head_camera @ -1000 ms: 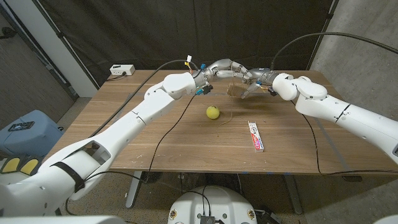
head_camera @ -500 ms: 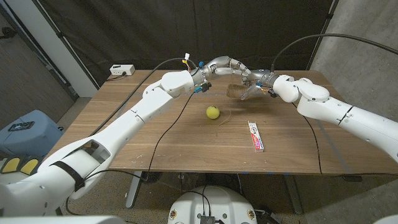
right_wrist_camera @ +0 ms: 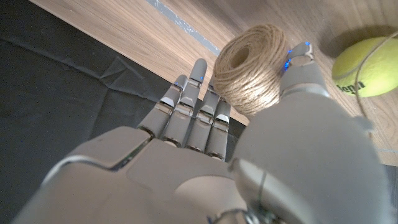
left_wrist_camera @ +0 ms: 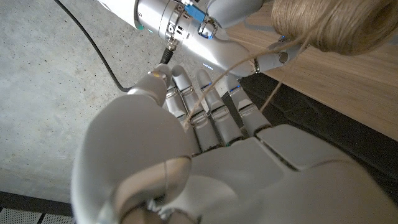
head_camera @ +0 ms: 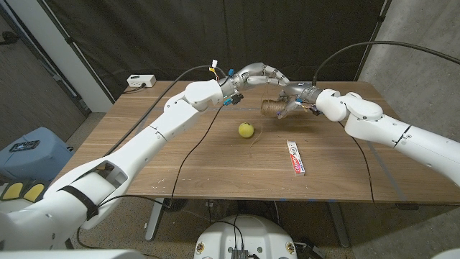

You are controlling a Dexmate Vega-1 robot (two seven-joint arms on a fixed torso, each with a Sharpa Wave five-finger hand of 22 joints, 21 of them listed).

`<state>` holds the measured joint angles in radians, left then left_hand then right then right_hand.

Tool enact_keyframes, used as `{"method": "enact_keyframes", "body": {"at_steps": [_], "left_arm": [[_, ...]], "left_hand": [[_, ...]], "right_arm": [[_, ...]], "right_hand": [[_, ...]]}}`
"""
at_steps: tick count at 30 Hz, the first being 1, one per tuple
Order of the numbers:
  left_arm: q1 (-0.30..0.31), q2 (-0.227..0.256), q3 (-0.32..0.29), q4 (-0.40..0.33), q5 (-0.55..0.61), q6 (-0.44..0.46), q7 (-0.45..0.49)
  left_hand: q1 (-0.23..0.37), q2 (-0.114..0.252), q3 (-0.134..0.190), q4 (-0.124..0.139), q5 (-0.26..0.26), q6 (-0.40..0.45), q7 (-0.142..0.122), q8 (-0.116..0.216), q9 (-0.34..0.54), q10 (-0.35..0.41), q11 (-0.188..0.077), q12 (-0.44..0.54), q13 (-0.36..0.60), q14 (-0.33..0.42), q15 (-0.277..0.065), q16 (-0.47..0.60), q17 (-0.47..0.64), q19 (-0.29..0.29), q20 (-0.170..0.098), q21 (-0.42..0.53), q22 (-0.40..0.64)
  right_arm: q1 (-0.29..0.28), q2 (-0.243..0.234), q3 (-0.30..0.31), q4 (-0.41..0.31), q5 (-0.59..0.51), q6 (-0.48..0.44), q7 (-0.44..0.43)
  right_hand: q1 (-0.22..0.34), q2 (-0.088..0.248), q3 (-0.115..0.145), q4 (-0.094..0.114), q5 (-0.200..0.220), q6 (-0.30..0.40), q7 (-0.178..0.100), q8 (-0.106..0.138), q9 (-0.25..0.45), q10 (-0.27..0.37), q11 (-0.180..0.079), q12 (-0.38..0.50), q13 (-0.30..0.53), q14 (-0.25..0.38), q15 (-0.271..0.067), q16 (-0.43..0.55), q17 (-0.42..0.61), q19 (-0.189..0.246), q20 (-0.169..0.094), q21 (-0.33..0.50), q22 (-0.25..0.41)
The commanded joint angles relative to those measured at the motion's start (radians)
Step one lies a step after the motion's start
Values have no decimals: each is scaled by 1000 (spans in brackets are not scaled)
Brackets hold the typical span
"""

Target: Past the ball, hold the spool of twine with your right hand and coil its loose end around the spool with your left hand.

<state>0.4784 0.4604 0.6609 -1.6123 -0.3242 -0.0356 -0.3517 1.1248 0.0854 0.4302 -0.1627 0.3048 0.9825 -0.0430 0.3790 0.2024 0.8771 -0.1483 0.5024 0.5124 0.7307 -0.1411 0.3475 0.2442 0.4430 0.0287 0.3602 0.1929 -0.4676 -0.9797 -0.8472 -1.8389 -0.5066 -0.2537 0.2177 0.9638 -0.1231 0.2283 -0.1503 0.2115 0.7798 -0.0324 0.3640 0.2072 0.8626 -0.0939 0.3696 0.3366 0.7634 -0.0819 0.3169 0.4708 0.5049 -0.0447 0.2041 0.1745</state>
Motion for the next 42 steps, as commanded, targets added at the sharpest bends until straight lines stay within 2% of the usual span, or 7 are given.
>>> {"method": "enact_keyframes", "body": {"at_steps": [1,9,21,42], "left_arm": [[-1,0,-5,2,2,-2,1],[-5,-2,-4,10,3,-10,-3],[-8,-3,-7,20,-1,-18,-10],[-15,-13,-11,47,-11,-29,-24]], "left_hand": [[1,10,-5,0,2,0,3,-1,4,5,-1,-5,3,6,11,0,4,0,1,3,1],[2,12,-6,0,3,-5,6,-4,5,9,16,-9,-2,0,7,-1,7,-3,2,3,1],[6,12,-3,-2,6,-6,17,-6,5,6,11,-13,1,5,-2,-5,4,-4,5,4,2],[5,12,-6,-1,9,-4,20,-9,6,12,14,-17,2,7,-3,-8,4,-4,5,5,2]], "right_arm": [[-16,-19,1,-33,-11,13,14],[-24,-31,1,-57,-14,29,29],[-37,-37,7,-79,-10,52,28],[-69,-75,33,-122,0,84,16]], "right_hand": [[160,164,-5,1,8,197,-157,21,11,104,-100,1,5,12,-152,-4,5,7,-38,-2,1],[160,164,-7,2,8,197,-157,21,11,103,-99,0,5,8,-151,-8,4,6,-39,-2,1],[162,166,-11,2,7,197,-156,20,11,102,-99,-2,6,8,-152,-9,7,4,-38,-3,1],[163,172,-17,5,7,199,-156,20,11,105,-99,-2,7,12,-151,-10,11,5,-40,-2,1]]}}
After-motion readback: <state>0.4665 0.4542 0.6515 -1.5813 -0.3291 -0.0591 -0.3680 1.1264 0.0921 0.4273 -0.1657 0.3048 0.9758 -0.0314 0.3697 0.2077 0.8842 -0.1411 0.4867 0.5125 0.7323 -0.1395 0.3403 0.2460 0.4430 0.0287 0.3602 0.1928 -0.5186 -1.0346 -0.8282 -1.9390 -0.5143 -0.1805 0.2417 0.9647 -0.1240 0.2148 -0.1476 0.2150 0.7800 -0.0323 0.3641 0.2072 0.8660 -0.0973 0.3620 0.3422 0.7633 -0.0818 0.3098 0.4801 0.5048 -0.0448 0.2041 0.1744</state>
